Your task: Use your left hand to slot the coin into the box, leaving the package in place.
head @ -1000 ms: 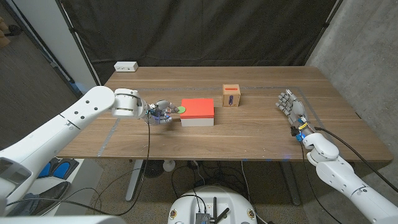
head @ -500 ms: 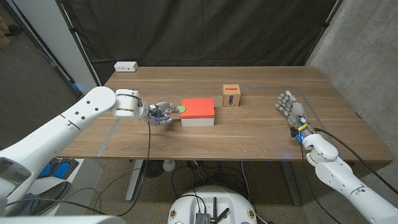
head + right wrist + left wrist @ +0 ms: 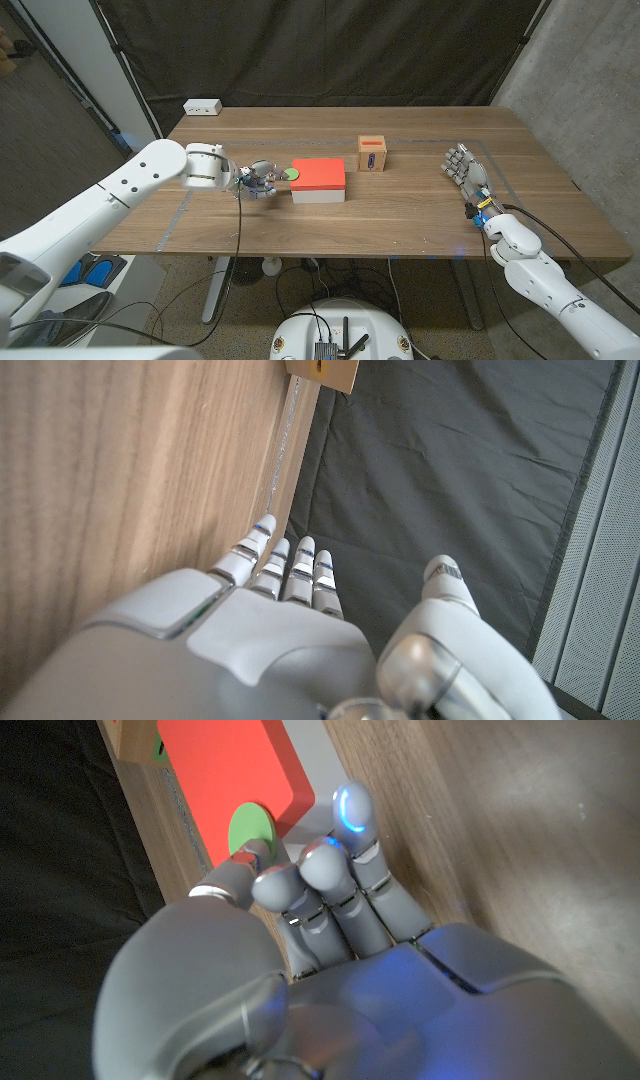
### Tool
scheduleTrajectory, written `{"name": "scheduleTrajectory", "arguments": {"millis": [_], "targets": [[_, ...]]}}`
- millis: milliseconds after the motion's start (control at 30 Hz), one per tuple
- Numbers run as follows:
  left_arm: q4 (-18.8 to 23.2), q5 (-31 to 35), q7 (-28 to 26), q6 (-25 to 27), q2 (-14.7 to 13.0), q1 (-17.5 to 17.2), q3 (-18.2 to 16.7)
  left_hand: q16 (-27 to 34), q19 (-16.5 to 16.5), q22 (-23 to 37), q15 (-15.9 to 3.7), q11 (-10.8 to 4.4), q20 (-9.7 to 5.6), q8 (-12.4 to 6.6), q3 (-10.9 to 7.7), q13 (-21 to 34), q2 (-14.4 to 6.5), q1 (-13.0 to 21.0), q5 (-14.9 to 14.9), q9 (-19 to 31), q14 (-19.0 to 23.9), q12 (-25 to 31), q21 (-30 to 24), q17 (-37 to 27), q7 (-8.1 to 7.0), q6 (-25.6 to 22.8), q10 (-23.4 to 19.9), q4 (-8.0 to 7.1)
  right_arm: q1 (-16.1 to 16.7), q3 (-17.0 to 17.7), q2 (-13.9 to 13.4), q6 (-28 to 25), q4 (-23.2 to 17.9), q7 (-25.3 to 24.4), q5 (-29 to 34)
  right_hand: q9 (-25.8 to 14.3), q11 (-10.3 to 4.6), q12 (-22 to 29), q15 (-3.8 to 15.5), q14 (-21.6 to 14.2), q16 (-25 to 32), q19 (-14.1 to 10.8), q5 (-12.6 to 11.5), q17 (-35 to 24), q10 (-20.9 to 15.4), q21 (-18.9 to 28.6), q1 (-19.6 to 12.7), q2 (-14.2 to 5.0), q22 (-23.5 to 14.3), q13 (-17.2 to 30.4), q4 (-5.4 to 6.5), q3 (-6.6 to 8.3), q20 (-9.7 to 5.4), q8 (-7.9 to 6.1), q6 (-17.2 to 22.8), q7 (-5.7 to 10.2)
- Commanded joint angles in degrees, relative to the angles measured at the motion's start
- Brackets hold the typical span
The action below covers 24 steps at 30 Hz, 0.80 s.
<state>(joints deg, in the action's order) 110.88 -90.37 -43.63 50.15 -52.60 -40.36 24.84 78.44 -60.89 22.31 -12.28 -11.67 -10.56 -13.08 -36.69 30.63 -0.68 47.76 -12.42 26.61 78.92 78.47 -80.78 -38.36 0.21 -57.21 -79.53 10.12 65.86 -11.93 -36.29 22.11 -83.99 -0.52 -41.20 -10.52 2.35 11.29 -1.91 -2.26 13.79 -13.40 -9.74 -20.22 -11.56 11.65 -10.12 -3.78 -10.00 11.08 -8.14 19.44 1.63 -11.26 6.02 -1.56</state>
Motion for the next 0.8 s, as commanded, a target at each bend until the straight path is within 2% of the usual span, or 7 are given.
{"name": "scheduleTrajectory", "arguments": {"millis": [33, 600, 800], "targets": [[0.4, 4.48, 3.75, -4.37, -0.07, -3.3, -1.96, 0.2, 0.43, 0.06, -0.01, -0.2, -1.7, 0.47, -0.51, 0.24, -0.02, 0.68, -0.05, 0.24, -0.1, 0.34, -0.61, -0.18, 2.17, -2.31, 0.23, 0.04, 1.53, 0.83, -0.67, -0.21, -3.89, -2.63, 1.1, -0.16, -0.11, 0.56, -0.06, -0.48, -0.14, -0.04, -0.26, -0.03, -0.5, -0.07, -0.15, 0.08, -0.18, 0.11, -0.01, -0.07, 0.29, -0.12, 0.28, 0.0], [2.6, 18.46, 11.78, -14.67, 0.97, -8.23, -4.6, 0.93, 1.55, -0.52, 0.04, -0.13, -1.67, 1.44, -0.77, 0.48, 0.18, 0.96, 0.0, 0.02, -0.26, 0.45, -2.95, -0.96, 2.05, -2.16, 0.61, 0.02, 5.15, 2.21, 0.26, 2.09, -8.64, -5.76, 2.53, -0.17, -0.13, 0.53, 0.05, -0.52, -0.14, -0.19, -0.29, -0.02, -0.65, -0.04, -0.25, 0.01, -0.18, 0.17, -0.04, -0.07, 0.1, -0.18, 0.54, 0.04], [3.94, 24.8, 12.66, -18.78, 1.75, -9.98, -4.87, 0.76, 2.03, -1.08, 0.04, 0.03, -1.69, 1.69, -0.99, -0.22, -0.07, 1.36, 0.0, -0.14, -0.69, 0.06, -3.87, -0.81, 2.28, -1.75, 0.42, 0.1, 6.08, 2.35, 1.08, 2.99, -9.44, -6.45, 2.84, -0.17, -0.12, 0.51, 0.12, -0.57, -0.13, -0.23, -0.3, -0.01, -0.65, -0.04, -0.27, 0.0, -0.18, 0.18, -0.05, -0.09, 0.07, -0.15, 0.54, 0.03]]}}
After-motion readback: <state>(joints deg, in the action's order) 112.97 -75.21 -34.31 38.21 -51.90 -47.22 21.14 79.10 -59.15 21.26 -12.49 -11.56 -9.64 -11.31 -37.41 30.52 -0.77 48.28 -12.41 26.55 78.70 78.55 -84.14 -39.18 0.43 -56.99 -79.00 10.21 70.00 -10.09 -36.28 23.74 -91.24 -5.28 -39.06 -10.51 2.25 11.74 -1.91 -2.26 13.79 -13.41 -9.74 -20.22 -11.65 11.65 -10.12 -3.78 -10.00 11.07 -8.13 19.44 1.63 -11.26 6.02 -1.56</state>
